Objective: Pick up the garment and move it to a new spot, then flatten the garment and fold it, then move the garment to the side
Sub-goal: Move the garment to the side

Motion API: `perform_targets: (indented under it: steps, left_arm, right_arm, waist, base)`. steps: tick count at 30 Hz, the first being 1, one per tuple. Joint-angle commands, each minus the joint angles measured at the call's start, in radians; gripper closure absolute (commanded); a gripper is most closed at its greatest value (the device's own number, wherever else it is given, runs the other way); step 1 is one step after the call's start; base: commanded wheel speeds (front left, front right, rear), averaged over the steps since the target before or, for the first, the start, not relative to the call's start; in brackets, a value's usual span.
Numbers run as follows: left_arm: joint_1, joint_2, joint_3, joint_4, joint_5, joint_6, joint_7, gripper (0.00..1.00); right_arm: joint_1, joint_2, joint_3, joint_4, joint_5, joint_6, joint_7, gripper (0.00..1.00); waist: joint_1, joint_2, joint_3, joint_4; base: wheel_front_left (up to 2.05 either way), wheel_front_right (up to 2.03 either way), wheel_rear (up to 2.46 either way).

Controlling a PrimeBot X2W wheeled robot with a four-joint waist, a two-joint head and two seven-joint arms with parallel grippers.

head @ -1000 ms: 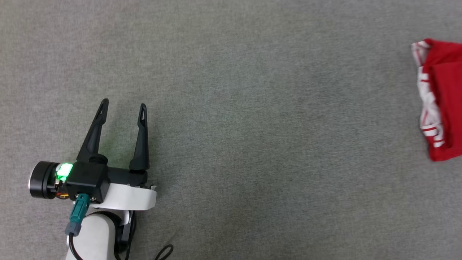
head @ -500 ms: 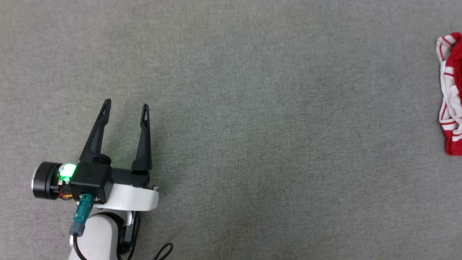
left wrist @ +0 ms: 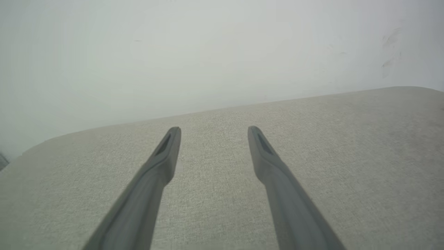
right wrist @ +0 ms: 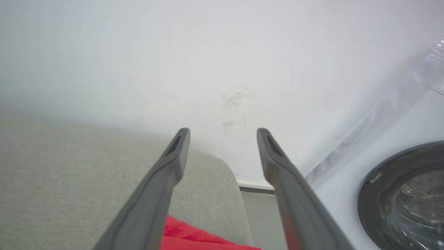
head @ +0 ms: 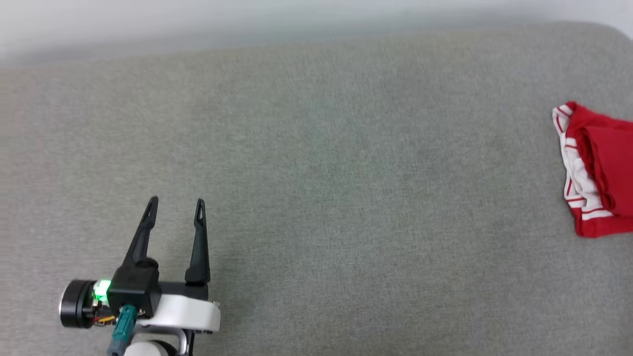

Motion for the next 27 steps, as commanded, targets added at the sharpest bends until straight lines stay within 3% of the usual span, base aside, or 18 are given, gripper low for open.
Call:
perform_targets:
  steps: [1,7,14,21,27]
  left_arm:
    - [0.029,-0.006,0.004,0.005,-0.003,0.007,-0.002,0.00]
    - [0.074,-0.013,0.013,0.024,-0.012,0.015,-0.002,0.00]
    - [0.116,-0.015,0.018,0.053,-0.017,0.016,-0.002,0.00]
    - [0.136,-0.009,0.021,0.082,-0.021,0.004,-0.002,0.00]
    - [0.144,-0.006,0.026,0.097,-0.021,-0.002,-0.002,0.00]
  right_arm:
    - [0.042,0.054,-0.017,-0.035,-0.035,-0.001,-0.070,0.00]
    - [0.154,0.224,-0.045,-0.145,-0.104,-0.001,-0.237,0.00]
    - [0.344,0.403,-0.039,-0.258,-0.129,-0.001,-0.291,0.00]
    - [0.515,0.516,-0.045,-0.301,-0.119,-0.001,-0.298,0.00]
    - [0.650,0.557,-0.065,-0.334,-0.099,-0.001,-0.297,0.00]
  waist:
    - [0.0002,-0.0001,-0.070,0.031]
    - [0.0002,-0.0001,-0.152,0.072]
    - [0.0002,-0.0001,-0.221,0.116]
    - [0.0002,-0.0001,-0.267,0.144]
    - [0.0002,-0.0001,-0.287,0.157]
  base:
    - [0.00,0.00,0.00]
    - [0.00,0.00,0.00]
    - [0.00,0.00,0.00]
    - [0.00,0.00,0.00]
    - [0.00,0.00,0.00]
